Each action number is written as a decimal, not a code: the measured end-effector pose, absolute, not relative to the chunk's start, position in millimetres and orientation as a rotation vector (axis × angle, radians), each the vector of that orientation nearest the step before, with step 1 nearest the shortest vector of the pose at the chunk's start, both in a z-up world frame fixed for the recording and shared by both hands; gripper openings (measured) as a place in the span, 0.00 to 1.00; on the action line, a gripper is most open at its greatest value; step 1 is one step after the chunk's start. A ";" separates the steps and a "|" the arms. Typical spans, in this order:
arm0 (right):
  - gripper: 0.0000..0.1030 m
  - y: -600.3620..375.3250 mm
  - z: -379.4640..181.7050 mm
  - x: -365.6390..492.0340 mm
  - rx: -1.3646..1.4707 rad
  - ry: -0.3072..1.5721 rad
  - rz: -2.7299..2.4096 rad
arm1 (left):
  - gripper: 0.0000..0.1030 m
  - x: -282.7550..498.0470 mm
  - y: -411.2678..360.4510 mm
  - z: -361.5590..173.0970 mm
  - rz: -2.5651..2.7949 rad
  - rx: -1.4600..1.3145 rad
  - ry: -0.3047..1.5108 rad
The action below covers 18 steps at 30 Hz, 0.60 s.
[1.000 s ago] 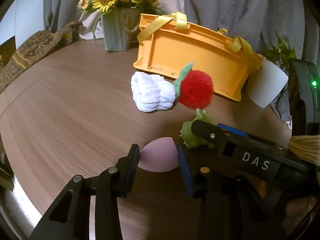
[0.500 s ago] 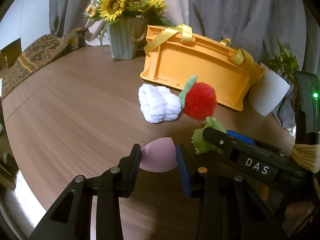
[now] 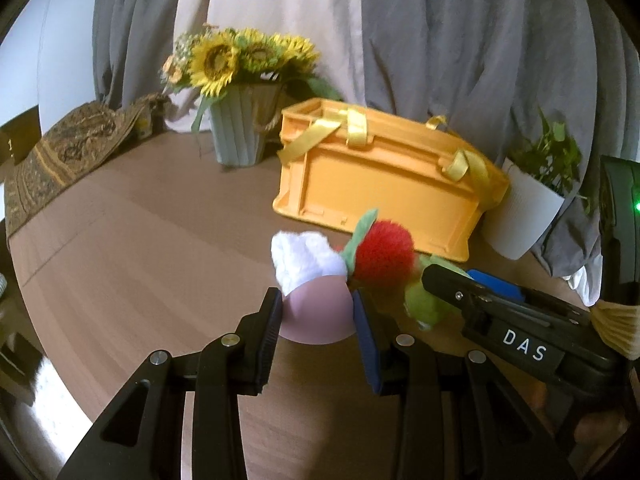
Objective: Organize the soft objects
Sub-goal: 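Grasp the pink sponge with the left tool while the right tool grasps the green frog plush, then carry the pink sponge and green frog plush up over the orange crate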
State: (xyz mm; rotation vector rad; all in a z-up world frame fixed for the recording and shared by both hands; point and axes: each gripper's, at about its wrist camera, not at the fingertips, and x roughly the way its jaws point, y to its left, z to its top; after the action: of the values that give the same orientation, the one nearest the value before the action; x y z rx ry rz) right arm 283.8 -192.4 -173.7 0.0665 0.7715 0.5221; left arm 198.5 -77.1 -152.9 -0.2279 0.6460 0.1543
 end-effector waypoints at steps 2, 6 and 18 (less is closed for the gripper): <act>0.52 -193.4 -166.4 283.8 0.071 0.758 0.512 | 0.35 199.9 -75.8 -146.0 0.143 -0.221 0.635; 0.52 -192.3 -154.7 282.7 0.076 0.729 0.489 | 0.35 202.3 -72.2 -135.2 0.127 -0.215 0.618; 0.51 -183.4 -122.6 278.9 0.071 0.661 0.407 | 0.35 219.5 -51.8 -105.4 0.039 -0.197 0.567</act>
State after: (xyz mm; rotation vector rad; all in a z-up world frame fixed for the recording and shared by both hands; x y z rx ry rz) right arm 278.9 -183.4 -122.6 0.0710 0.6607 0.4068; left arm 219.5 -51.8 -105.4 -0.1974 0.5667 0.0394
